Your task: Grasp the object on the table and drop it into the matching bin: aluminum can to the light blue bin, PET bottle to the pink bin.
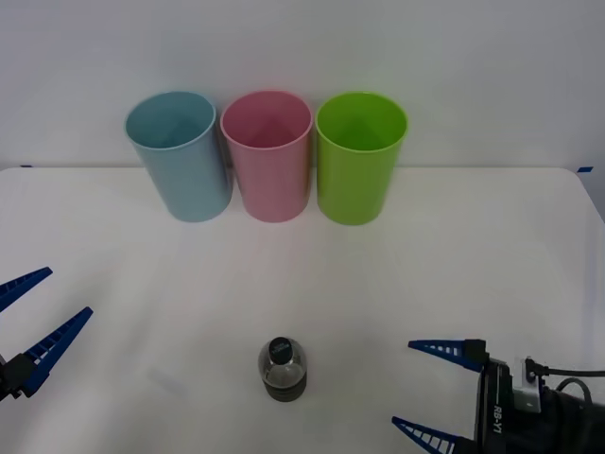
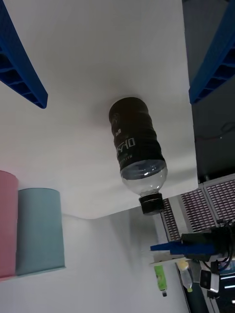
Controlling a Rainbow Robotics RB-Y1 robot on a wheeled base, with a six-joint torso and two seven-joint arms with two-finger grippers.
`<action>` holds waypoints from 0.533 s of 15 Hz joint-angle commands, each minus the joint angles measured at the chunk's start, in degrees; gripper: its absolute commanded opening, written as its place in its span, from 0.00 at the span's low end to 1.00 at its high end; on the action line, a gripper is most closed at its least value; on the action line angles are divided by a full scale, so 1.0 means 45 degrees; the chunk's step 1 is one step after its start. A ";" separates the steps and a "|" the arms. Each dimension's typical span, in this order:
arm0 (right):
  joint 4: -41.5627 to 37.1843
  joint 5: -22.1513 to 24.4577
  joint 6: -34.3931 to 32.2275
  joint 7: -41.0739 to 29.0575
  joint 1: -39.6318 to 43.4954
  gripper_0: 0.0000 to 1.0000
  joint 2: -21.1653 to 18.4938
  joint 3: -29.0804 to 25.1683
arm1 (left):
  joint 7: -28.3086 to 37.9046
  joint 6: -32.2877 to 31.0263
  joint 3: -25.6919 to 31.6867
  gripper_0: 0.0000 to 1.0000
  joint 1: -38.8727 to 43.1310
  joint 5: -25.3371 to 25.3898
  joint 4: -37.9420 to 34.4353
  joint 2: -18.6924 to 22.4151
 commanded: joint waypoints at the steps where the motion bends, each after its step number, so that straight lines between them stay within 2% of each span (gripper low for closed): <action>1: 0.0000 0.0120 0.0701 0.0253 -0.0275 1.00 -0.0010 0.0900 | 0.0000 0.0000 0.0000 1.00 0.0000 0.0000 0.0001 0.0000; 6: 0.0000 0.0140 0.2146 0.0663 -0.0686 1.00 0.0087 0.2345 | 0.0000 0.0000 0.0000 1.00 0.0000 0.0000 0.0001 0.0000; 8: 0.0000 0.0472 0.2634 0.0702 -0.0822 1.00 0.0439 0.2657 | 0.0000 0.0000 0.0000 1.00 0.0000 0.0000 0.0001 0.0000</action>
